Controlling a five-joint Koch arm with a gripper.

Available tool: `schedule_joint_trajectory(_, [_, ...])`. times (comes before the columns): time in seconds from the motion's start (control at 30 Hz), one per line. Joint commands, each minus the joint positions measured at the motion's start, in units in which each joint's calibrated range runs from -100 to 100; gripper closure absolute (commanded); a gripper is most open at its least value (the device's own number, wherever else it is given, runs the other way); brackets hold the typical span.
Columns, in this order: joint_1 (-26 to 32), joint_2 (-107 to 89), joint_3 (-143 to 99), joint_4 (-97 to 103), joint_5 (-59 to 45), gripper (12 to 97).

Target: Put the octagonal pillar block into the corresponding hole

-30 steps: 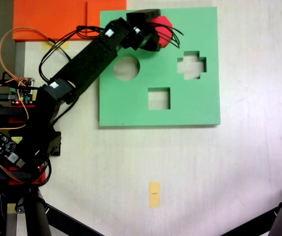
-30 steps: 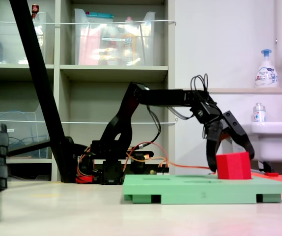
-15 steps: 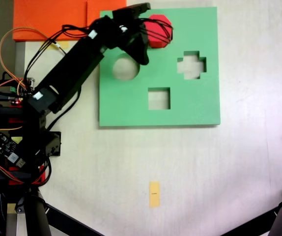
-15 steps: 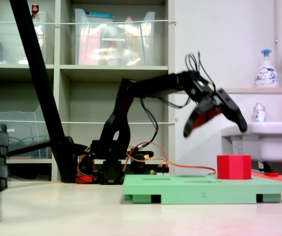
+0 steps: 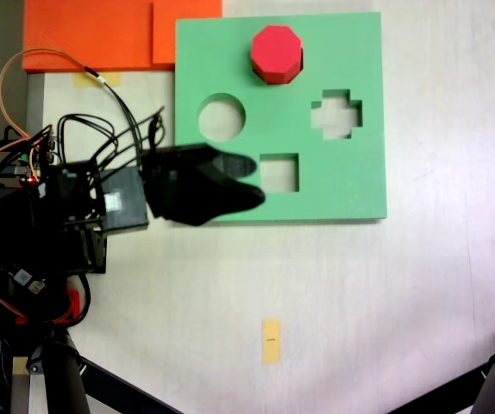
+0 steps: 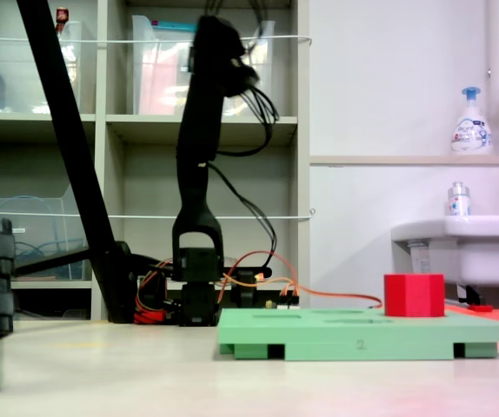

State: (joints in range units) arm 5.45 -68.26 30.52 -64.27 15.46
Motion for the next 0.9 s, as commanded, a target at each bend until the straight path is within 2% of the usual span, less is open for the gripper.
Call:
schedule_joint_trajectory(0.0, [-2.54, -2.97, 0.58, 6.16, -4.0, 48.9])
schedule_joint_trajectory(0.13, [-4.54, -14.98, -19.16, 9.43, -6.4, 49.8])
schedule_joint_trajectory(0.23, [-6.11, -31.74, -50.86, 29.07, -8.79, 50.7])
schedule_joint_trajectory(0.3, [-6.84, -31.74, -67.51, 38.99, -9.23, 51.9])
schedule_joint_trajectory(0.47, [-8.99, -31.74, -91.64, 43.9, -9.33, 51.9])
schedule_joint_trajectory(0.63, [-8.35, -31.74, -126.24, 76.55, -13.28, 52.1])
schedule_joint_trajectory(0.7, [-5.96, -31.74, -130.52, 79.24, -13.19, 52.1])
schedule_joint_trajectory(0.87, [-4.93, -31.74, -130.52, 78.86, -13.14, 53.5])
